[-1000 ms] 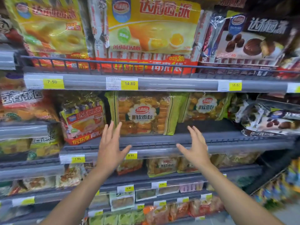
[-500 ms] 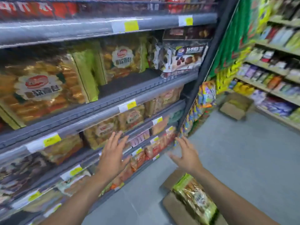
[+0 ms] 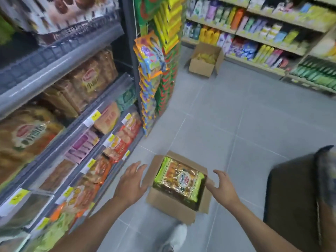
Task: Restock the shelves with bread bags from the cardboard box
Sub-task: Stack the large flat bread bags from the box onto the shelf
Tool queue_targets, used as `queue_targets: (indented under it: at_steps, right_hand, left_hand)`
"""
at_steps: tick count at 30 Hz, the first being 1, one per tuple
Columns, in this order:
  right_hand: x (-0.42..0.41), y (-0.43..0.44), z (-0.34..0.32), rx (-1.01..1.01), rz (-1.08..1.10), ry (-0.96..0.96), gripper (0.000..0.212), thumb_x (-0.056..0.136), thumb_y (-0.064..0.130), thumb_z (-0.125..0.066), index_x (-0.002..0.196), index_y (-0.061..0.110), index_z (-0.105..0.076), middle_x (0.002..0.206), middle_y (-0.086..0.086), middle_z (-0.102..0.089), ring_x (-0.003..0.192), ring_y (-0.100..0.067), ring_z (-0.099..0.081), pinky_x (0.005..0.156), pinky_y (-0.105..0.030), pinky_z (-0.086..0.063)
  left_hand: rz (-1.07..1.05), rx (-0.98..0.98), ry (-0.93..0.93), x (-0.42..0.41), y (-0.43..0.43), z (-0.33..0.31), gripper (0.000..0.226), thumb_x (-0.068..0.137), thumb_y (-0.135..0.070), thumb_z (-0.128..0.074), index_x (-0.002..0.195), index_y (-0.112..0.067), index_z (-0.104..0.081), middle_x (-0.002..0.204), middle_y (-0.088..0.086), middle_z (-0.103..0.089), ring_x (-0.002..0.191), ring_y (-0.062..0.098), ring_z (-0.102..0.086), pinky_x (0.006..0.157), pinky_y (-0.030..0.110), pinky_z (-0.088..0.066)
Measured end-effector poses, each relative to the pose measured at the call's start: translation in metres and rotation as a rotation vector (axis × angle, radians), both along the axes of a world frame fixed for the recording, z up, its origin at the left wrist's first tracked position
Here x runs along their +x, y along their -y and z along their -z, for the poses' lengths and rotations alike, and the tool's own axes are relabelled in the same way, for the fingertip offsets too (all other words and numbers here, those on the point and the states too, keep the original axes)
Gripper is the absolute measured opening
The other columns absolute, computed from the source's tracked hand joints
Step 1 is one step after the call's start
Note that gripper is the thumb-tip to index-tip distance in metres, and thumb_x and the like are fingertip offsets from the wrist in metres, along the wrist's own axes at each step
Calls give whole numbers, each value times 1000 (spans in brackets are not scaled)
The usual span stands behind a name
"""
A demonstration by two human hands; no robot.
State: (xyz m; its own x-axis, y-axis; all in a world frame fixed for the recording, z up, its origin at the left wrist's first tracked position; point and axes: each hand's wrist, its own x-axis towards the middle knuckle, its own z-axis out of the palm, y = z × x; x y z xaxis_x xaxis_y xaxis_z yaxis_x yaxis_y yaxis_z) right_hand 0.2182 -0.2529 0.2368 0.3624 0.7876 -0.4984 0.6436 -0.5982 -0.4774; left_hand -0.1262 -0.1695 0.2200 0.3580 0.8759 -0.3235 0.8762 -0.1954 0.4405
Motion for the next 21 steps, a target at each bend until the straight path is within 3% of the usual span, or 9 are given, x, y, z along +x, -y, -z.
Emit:
queue_targets:
  at_steps: [8, 12, 17, 21]
  right_hand:
    - [48, 4, 121, -284, 214, -159, 68, 96, 32, -65, 153, 10, -36, 154, -11, -44, 139, -28, -45, 113, -35, -36]
    - [56, -14, 206, -361, 291, -211, 63, 97, 33, -63, 151, 12, -38, 149, -10, -51, 133, -27, -52, 107, -34, -43]
    - [62, -38, 309, -376, 408, -252, 61, 98, 31, -62, 150, 10, -38, 149, -11, -51, 130, -30, -54, 102, -33, -44]
    - [65, -49, 399, -372, 538, -294, 53, 98, 25, -63, 145, 7, -44, 140, -9, -57, 123, -30, -58, 95, -34, -45]
  left_hand:
    - [32, -280, -54, 56, -40, 122, 76, 96, -40, -63, 159, -23, -25, 162, 2, -33, 149, 21, -31, 112, 34, -38]
    - [38, -331, -72, 84, -68, 200, 61, 93, -27, -66, 149, -18, -42, 147, 2, -48, 140, 24, -42, 104, 36, -45]
    - [36, -445, -69, 106, -92, 319, 53, 94, -27, -57, 145, -19, -45, 144, 4, -52, 131, 24, -51, 107, 38, -46]
    - [-12, -472, -42, 132, -107, 401, 64, 95, -33, -59, 153, -16, -38, 151, 5, -47, 136, 27, -48, 112, 43, -44]
